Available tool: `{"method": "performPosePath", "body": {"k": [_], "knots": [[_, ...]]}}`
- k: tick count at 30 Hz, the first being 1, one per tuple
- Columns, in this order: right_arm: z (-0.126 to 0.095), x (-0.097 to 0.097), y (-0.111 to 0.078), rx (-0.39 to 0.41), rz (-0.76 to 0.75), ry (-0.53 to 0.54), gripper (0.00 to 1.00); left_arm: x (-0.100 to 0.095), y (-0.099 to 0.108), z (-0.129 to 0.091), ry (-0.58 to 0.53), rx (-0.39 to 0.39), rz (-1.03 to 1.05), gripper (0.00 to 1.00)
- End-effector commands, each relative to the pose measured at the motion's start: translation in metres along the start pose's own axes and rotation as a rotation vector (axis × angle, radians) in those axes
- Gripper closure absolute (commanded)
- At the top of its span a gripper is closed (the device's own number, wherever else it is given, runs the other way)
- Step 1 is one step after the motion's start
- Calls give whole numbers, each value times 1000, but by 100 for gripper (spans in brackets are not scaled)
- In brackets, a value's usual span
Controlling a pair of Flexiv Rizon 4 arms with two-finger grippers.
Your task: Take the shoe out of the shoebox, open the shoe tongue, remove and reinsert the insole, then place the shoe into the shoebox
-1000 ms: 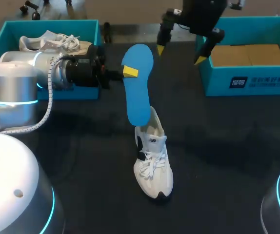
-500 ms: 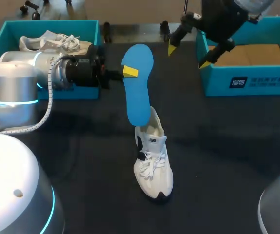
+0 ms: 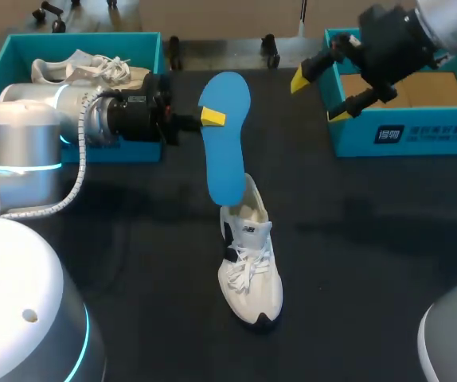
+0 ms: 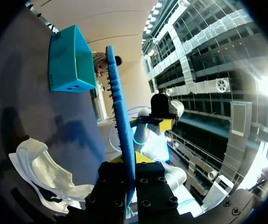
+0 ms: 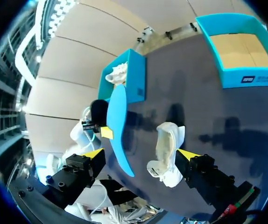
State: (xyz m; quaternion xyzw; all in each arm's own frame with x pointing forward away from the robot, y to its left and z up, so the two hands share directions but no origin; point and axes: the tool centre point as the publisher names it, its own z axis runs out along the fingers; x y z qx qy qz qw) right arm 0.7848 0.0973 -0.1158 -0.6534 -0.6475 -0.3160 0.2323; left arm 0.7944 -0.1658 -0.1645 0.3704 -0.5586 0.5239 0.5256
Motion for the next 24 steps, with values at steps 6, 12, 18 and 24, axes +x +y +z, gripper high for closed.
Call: {"method": "performPosePath", "body": {"k": [6, 12, 18, 24], "knots": [[10, -8, 3, 5, -14, 432, 0, 1, 1, 0, -4, 2, 0, 100], [17, -3, 2, 10, -23, 470, 0, 1, 1, 0, -4, 2, 0, 100], [23, -1, 0, 11, -25, 496, 0, 1, 1, 0, -4, 2, 0, 100], [29, -4, -2, 22, -19, 499, 0, 1, 1, 0, -4, 2, 0, 100]]}}
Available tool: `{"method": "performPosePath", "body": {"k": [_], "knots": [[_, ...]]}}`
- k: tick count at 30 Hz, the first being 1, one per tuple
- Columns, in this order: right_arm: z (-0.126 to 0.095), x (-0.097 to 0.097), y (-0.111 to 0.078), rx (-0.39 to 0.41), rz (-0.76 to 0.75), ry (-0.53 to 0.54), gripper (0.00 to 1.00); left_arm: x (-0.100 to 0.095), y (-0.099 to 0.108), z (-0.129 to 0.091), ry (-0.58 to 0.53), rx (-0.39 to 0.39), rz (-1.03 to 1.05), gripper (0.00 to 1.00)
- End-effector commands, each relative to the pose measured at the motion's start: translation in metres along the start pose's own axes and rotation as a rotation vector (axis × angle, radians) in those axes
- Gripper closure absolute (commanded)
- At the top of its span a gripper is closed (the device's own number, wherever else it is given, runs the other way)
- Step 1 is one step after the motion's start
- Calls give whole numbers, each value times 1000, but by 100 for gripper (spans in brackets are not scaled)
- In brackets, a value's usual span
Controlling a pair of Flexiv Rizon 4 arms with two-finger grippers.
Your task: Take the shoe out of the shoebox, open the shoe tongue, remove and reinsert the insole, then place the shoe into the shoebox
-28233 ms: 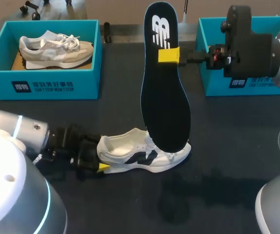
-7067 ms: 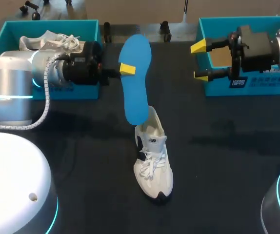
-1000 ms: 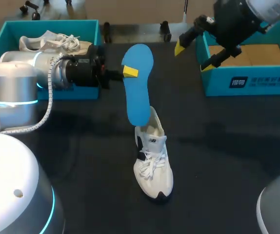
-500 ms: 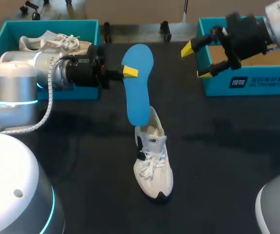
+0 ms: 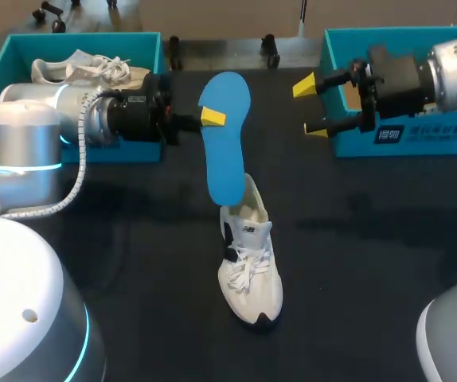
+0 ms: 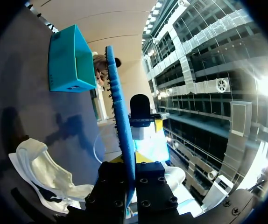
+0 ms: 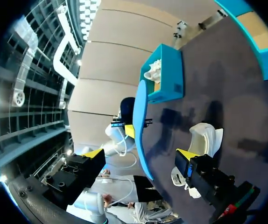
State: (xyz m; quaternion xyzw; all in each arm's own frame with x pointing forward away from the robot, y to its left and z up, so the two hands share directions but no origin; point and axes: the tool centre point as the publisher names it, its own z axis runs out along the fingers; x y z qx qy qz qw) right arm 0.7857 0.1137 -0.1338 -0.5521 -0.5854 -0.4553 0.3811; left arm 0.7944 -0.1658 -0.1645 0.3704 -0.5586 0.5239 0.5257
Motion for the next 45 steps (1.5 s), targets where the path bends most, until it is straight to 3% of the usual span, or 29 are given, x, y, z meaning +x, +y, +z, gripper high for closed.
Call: {"method": "performPosePath", "body": {"k": [1, 25, 27, 45], "knots": [[3, -6, 0, -4, -2, 42, 0, 1, 1, 0, -4, 2, 0, 100], [3, -10, -1, -12, -6, 80, 0, 1, 1, 0, -4, 2, 0, 100], [3, -10, -1, -12, -6, 80, 0, 3, 1, -1, -35, -54, 156, 100], [3, -10, -1, -12, -6, 80, 0, 23, -14, -7, -156, -64, 1188, 100]]}}
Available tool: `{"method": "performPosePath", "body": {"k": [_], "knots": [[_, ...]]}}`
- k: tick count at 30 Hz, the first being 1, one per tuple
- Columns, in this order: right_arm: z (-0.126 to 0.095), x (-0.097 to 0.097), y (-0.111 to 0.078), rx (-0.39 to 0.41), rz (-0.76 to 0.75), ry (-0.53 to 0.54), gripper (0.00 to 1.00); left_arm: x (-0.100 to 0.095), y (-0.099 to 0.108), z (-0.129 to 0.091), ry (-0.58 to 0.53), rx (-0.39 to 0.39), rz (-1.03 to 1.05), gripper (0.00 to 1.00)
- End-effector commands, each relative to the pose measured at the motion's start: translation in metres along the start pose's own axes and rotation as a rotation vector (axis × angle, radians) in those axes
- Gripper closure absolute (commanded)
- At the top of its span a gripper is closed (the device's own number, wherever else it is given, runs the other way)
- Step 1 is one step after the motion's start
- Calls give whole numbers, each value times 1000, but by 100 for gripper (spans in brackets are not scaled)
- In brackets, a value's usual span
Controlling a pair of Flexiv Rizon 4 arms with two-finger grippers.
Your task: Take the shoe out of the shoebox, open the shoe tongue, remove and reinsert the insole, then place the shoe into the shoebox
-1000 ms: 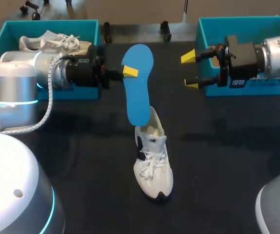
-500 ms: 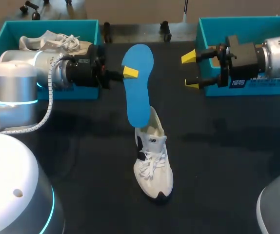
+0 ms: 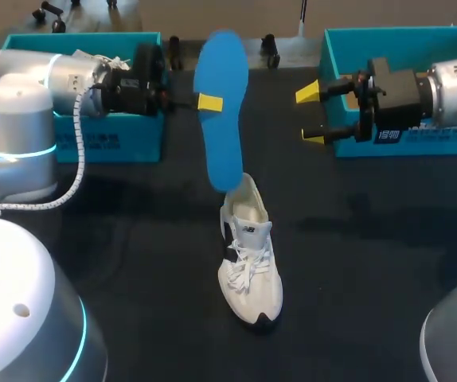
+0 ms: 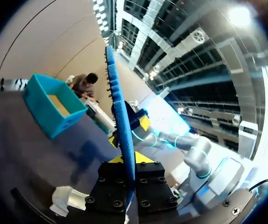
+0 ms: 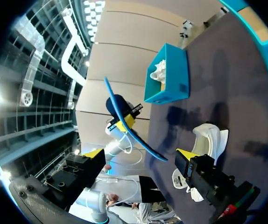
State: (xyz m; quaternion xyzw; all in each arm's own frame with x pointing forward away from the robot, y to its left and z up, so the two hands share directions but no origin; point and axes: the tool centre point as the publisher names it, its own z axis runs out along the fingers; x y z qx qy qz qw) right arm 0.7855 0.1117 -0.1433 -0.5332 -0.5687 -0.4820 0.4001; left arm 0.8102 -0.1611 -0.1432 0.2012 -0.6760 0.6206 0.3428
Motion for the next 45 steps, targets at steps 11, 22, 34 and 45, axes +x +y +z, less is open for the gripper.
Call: {"method": "performPosePath", "body": {"k": [11, 22, 34, 45], "knots": [[2, -1, 0, -1, 1, -1, 0, 5, -8, -10, -167, -49, 1114, 100], [2, -1, 0, -1, 1, -1, 0, 1, -10, -15, -192, -92, 1250, 100], [2, -1, 0, -1, 1, -1, 0, 1, -10, -15, -192, -92, 1250, 100], [2, -1, 0, -1, 1, -1, 0, -1, -1, -14, -197, -169, 1568, 100]]}}
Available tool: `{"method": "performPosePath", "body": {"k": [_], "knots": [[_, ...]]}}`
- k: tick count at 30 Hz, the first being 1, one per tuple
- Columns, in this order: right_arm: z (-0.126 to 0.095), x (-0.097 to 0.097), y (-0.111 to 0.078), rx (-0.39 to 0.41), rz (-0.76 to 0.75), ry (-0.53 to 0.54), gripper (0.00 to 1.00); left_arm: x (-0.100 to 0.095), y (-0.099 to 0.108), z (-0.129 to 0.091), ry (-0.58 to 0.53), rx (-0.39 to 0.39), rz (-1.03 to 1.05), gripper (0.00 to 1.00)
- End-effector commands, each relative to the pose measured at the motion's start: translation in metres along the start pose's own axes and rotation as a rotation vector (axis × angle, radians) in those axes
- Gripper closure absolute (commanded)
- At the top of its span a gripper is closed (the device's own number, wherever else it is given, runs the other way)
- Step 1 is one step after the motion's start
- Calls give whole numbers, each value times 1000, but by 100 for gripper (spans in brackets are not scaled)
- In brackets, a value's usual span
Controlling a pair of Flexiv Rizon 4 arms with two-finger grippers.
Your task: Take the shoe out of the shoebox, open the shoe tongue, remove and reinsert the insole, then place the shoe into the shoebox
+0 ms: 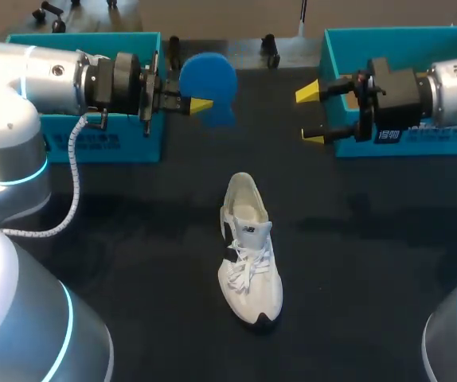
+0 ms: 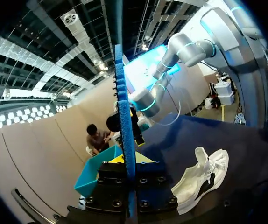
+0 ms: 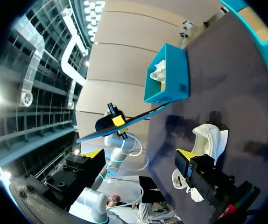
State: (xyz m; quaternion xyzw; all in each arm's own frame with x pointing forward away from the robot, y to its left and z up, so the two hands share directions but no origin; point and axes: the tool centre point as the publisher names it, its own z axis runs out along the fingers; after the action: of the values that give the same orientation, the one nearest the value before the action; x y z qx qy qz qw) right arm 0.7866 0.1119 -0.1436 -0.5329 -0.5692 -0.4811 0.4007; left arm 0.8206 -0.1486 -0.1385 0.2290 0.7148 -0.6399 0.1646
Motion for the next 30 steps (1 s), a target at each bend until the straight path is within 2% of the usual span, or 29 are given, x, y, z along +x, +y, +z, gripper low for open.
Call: {"method": "performPosePath", "body": {"k": [1, 4, 8, 12, 18, 24, 30], "knots": [[1, 0, -1, -3, 0, -1, 0, 9, 3, 1, -11, -45, 305, 100], [1, 0, -1, -3, 0, -1, 0, 11, 5, 1, -27, -59, 471, 100], [1, 0, -1, -3, 0, -1, 0, 14, 5, 2, -115, -19, 679, 100], [1, 0, -1, -3, 0, -1, 0, 10, 7, 2, -195, -52, 881, 100], [1, 0, -1, -3, 0, -1, 0, 5, 11, 1, -235, -101, 1145, 100], [1, 0, -1, -3, 0, -1, 0, -1, 19, -2, -277, -153, 1283, 100], [1, 0, -1, -3, 0, -1, 0, -4, 20, -3, -261, -171, 1357, 100]]}}
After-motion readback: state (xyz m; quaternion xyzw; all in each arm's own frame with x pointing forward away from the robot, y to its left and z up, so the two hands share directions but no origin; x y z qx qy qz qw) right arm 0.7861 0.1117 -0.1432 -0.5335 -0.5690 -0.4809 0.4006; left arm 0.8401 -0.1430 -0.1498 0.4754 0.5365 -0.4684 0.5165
